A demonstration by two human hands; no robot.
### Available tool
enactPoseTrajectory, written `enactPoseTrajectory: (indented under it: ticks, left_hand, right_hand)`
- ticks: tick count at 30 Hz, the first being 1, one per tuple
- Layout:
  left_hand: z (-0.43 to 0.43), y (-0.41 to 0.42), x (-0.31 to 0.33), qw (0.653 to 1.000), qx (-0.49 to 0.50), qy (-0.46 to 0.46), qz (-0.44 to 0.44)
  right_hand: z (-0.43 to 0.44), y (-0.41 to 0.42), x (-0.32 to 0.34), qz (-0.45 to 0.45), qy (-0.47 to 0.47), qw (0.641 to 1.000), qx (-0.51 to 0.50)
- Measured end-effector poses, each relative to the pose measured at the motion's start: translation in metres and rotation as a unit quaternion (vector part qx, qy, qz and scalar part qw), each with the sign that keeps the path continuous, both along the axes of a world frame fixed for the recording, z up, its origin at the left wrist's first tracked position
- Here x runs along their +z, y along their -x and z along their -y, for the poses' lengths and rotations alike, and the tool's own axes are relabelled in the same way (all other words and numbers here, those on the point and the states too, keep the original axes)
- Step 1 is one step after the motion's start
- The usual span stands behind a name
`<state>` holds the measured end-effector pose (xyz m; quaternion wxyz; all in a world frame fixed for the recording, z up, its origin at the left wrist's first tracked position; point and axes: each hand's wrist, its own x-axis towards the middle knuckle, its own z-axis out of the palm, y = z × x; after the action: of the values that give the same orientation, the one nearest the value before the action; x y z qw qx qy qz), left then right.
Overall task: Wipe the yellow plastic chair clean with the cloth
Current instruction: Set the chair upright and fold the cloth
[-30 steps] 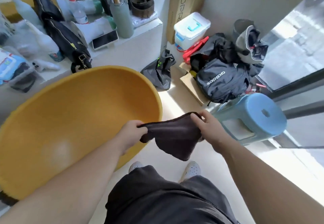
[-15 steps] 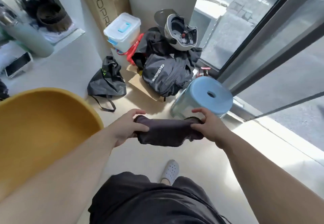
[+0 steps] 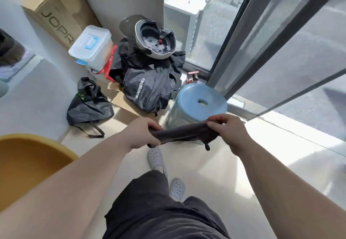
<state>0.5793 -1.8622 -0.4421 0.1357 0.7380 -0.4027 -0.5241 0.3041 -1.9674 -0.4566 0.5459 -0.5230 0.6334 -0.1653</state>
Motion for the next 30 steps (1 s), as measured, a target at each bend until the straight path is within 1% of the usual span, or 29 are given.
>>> enactPoseTrajectory:
  ticks: [1,2,3,5,7,8,10,12,13,14,15,16,17,19,20,22,24,27,30]
  left_hand:
    - [0.013,0.002,-0.002,0.995,-0.062,0.000,0.072]
    - [0.026,0.002,-0.004,0.987,-0.101,0.004,0.128]
    - [0.038,0.001,-0.008,0.980,-0.115,0.010,0.160]
    - [0.063,-0.008,-0.015,0.980,-0.102,0.023,0.172]
    - [0.087,-0.021,-0.021,0.986,-0.075,0.045,0.139]
    - [0.098,-0.027,-0.023,0.989,-0.066,0.058,0.121]
    - [0.120,-0.038,-0.027,0.995,-0.032,0.066,0.069]
    - [0.142,-0.049,-0.031,0.997,0.062,0.026,-0.023]
    - [0.152,-0.053,-0.033,0.991,0.117,0.005,-0.063]
    - [0.162,-0.057,-0.036,0.981,0.172,-0.005,-0.094]
    - [0.173,-0.060,-0.040,0.968,0.221,-0.007,-0.118]
    - [0.183,-0.060,-0.045,0.954,0.265,-0.003,-0.136]
    - [0.193,-0.057,-0.050,0.942,0.298,-0.002,-0.154]
    - [0.210,-0.046,-0.065,0.933,0.312,-0.016,-0.178]
    - [0.217,-0.039,-0.074,0.934,0.307,-0.022,-0.182]
    - [0.230,-0.020,-0.092,0.939,0.299,-0.012,-0.167]
    - [0.242,0.000,-0.113,0.944,0.296,-0.007,-0.148]
    - [0.254,0.034,-0.148,0.945,0.285,-0.027,-0.156]
    - [0.267,0.069,-0.176,0.940,0.272,-0.064,-0.196]
  right_hand:
    - [0.009,0.000,0.002,-0.002,-0.002,1.000,0.007]
    - [0.018,-0.001,0.005,-0.008,-0.004,1.000,0.020]
    - [0.028,-0.002,0.005,-0.025,-0.003,0.999,0.039]
    - [0.047,-0.005,0.001,-0.107,0.016,0.989,0.101]
    - [0.065,-0.011,-0.003,-0.208,0.049,0.960,0.180]
    - [0.074,-0.015,-0.005,-0.239,0.057,0.947,0.208]
    - [0.091,-0.019,-0.008,-0.273,0.057,0.931,0.237]
    - [0.106,-0.020,-0.013,-0.287,0.049,0.927,0.237]
    - [0.113,-0.018,-0.017,-0.284,0.046,0.931,0.225]
    - [0.119,-0.016,-0.022,-0.269,0.035,0.942,0.195]
    - [0.126,-0.013,-0.027,-0.227,0.013,0.963,0.142]
    - [0.133,-0.012,-0.030,-0.165,-0.021,0.982,0.085]
    - [0.139,-0.010,-0.034,-0.101,-0.052,0.993,0.034]
    - [0.153,-0.010,-0.044,-0.004,-0.097,0.994,-0.057]
    - [0.161,-0.012,-0.050,0.025,-0.104,0.990,-0.096]
    - [0.175,-0.020,-0.067,0.031,-0.110,0.981,-0.155]
    - [0.183,-0.030,-0.088,-0.007,-0.112,0.976,-0.187]
    - [0.191,-0.045,-0.122,-0.023,-0.116,0.978,-0.170]
    - [0.196,-0.062,-0.144,-0.028,-0.081,0.990,-0.116]
